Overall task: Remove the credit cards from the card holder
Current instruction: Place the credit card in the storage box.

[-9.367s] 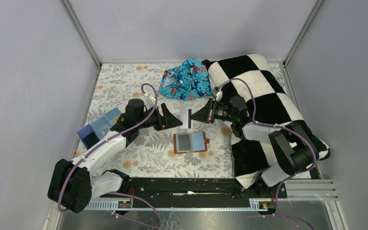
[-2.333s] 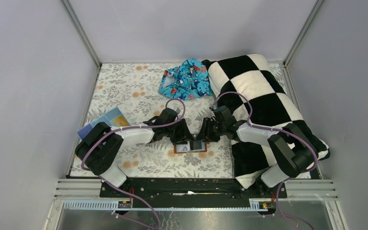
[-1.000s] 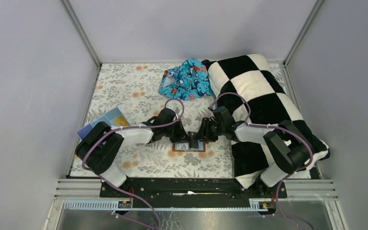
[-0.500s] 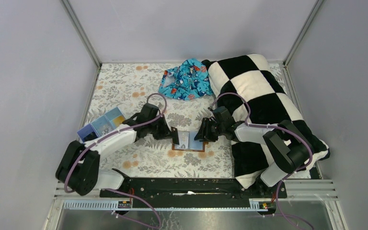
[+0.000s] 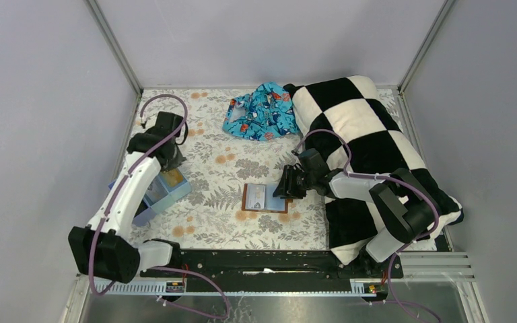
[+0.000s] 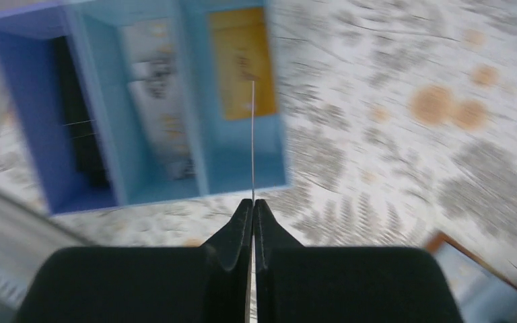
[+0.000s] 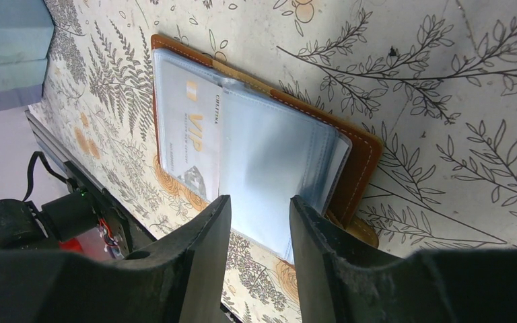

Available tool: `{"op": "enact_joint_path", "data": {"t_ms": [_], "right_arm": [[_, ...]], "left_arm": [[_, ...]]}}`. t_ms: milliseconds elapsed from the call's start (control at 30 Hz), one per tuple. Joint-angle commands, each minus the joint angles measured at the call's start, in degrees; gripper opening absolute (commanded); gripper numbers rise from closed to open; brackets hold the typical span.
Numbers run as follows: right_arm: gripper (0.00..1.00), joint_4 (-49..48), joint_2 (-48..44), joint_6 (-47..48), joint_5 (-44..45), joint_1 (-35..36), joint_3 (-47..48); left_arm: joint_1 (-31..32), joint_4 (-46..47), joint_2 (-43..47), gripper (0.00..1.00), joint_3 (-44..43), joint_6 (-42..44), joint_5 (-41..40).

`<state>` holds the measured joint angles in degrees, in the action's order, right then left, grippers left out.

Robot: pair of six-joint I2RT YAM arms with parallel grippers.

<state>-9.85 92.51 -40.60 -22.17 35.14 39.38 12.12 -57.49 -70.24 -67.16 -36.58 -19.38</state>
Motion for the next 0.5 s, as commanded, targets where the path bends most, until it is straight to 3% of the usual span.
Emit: {"op": "enact_joint_path", "data": {"t_ms": [0, 167, 467], "right_arm": [[0.46, 5.56, 1.39, 3.0, 0.19, 0.39, 2.03], [0.46, 7.67, 1.89, 4.61, -0.4, 0.38, 3.96], [0.49, 11.48, 4.92, 6.33, -2.8, 0.38, 7.39]], "left_arm": [[-4.11, -10.81, -3.41, 0.0, -2.24, -0.48, -16.96], [-11.78, -3.75, 1.57, 0.0, 2.04, 7.26, -7.15], [-17.94, -5.41, 4.09, 0.0, 3.85, 3.42, -18.27]]}}
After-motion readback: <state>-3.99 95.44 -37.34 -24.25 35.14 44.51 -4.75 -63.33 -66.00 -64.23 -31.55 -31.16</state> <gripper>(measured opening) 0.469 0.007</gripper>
